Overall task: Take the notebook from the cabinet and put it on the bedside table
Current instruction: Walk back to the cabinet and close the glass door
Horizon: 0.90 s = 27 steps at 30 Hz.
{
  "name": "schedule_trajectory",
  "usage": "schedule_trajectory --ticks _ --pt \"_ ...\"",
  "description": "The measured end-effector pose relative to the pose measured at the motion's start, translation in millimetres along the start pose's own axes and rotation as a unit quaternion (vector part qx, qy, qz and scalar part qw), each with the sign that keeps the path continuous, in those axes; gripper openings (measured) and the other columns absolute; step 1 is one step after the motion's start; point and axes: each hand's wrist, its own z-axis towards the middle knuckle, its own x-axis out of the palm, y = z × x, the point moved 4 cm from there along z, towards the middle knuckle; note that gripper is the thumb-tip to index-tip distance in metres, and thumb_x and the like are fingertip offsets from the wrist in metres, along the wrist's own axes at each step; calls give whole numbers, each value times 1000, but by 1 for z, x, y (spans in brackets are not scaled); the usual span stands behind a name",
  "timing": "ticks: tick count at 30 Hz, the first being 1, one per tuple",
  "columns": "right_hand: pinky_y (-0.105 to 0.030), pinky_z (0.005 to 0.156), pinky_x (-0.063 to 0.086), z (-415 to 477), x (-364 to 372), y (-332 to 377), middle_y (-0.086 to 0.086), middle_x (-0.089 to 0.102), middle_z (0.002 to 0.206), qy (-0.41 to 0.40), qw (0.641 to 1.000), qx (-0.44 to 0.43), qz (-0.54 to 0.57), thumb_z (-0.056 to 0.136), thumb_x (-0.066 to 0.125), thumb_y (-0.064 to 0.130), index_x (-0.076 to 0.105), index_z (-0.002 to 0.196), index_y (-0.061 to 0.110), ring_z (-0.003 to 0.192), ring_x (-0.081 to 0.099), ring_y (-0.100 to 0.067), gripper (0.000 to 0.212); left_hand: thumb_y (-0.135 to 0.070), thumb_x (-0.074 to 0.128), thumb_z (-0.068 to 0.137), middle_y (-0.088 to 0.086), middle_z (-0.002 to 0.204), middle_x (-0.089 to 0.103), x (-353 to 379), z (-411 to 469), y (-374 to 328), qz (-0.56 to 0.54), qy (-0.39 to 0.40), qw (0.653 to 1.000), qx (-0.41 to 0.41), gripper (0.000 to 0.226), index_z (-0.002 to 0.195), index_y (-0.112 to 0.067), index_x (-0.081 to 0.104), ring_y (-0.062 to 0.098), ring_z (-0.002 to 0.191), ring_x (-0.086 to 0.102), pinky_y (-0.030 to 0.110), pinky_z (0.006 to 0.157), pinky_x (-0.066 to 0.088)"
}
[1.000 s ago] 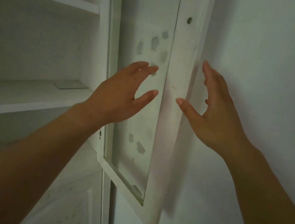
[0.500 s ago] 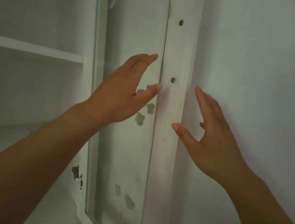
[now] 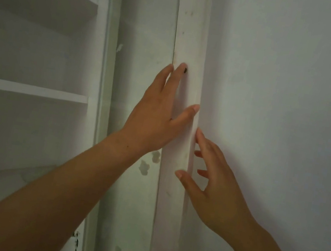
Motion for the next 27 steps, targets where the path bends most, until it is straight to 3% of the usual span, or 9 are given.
schedule_trajectory --ticks 4,9,15,27 --pt "-41 103 40 1 1 -3 20 23 147 6 1000 -13 25 83 47 54 7 140 45 132 30 -4 71 -62 32 82 -6 157 -2 7 -2 -2 17 4 1000 -25 76 145 -34 1 18 143 8 36 109 17" --pt "-24 96 45 -6 4 -8 25 28 141 10 996 -37 76 85 52 43 9 140 45 123 37 3 70 -64 33 84 -9 157 -4 8 -3 0 10 1 1000 -16 75 145 -36 -1 15 143 5 33 107 13" --pt "-11 83 47 -17 14 -14 39 27 131 23 988 -47 143 82 49 43 7 133 57 117 40 9 67 -64 31 79 -12 156 -3 7 -3 -2 16 8 999 -30 78 145 -36 -1 13 143 6 40 111 20" --pt "-3 77 42 -22 18 -1 42 30 124 13 991 -45 128 89 54 29 1 130 61 111 41 13 74 -61 37 78 -10 156 1 -6 -6 -2 -13 17 999 -30 79 146 -33 5 13 142 9 39 111 20"
